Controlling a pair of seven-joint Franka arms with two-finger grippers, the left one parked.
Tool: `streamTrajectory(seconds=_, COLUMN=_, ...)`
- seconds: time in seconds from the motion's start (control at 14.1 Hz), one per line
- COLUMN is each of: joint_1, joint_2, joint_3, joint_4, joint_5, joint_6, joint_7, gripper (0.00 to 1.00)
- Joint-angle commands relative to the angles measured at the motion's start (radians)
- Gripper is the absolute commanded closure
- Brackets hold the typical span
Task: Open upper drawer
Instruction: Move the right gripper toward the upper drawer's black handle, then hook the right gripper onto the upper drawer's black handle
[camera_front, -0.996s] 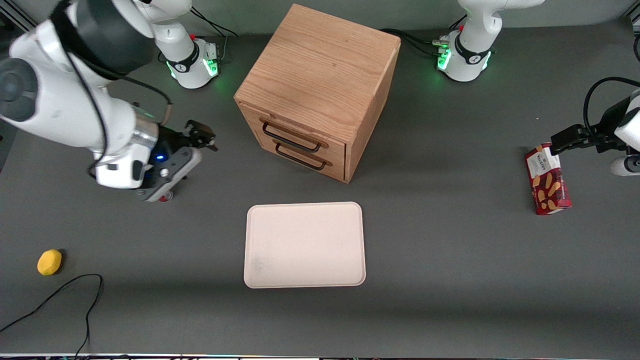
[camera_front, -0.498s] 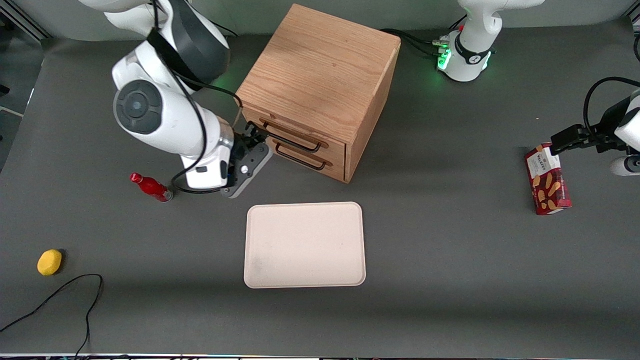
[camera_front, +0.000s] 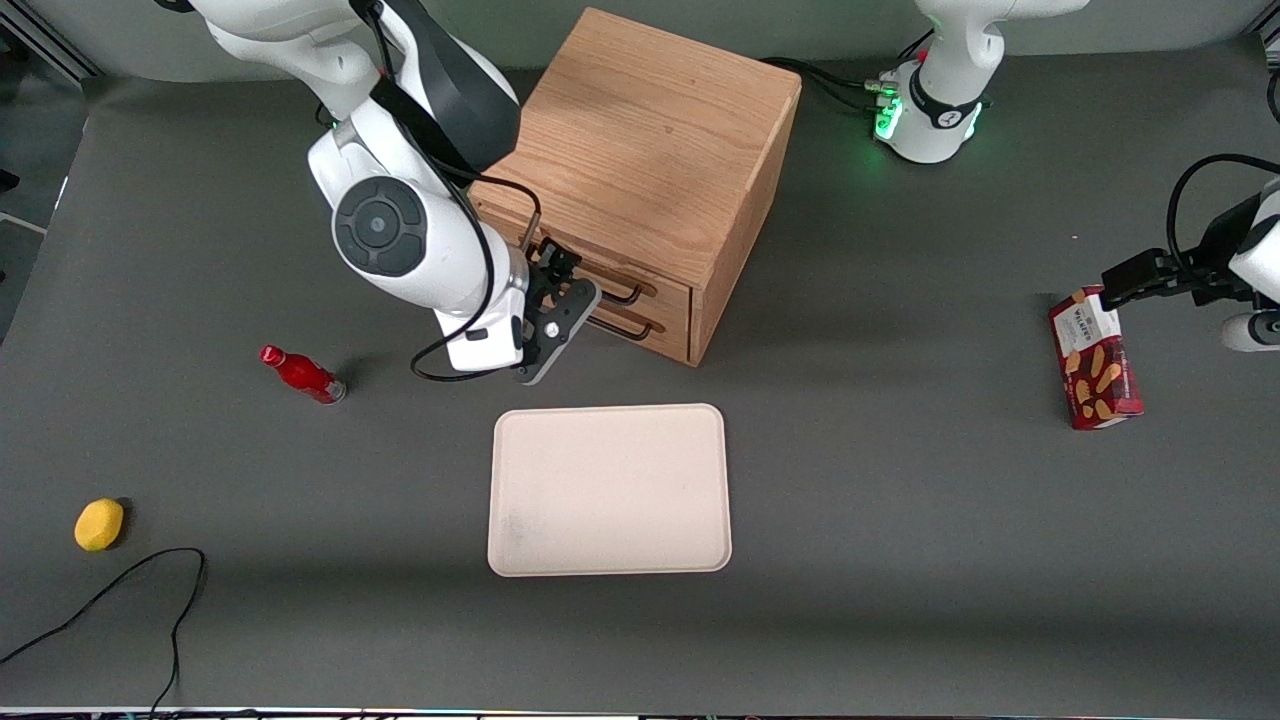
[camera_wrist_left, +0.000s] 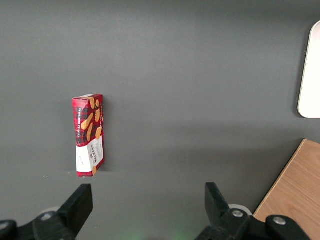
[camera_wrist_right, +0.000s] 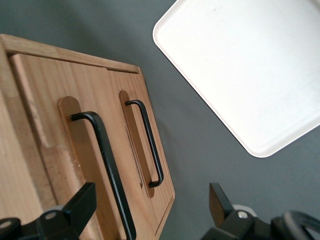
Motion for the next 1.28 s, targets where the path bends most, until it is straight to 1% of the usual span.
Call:
streamTrajectory(seconds=0.0, joint_1=0.009, joint_2=-0.015, joint_3=-0.010, joint_4=-0.052, joint_5=0.013, joint_6=0.035, joint_7=-0.016, gripper=0.00)
streamTrajectory(seconds=0.5, joint_1=0.011, joint_2=-0.090, joint_3=-0.009, joint_4=-0.179, joint_5=0.018, joint_6=0.063, joint_7=-0.015, gripper=0.00)
streamTrajectory(seconds=0.85, joint_1=0.044, joint_2=-0.100, joint_3=-0.009, joint_4=-0.214, joint_5=0.022, joint_6=0.064, joint_7=-0.012, gripper=0.00)
streamTrajectory(seconds=1.21, joint_1=0.044, joint_2=-0.100, joint_3=-0.009, joint_4=-0.234, joint_5=0.022, joint_6=0.081, joint_7=-0.013, gripper=0.00)
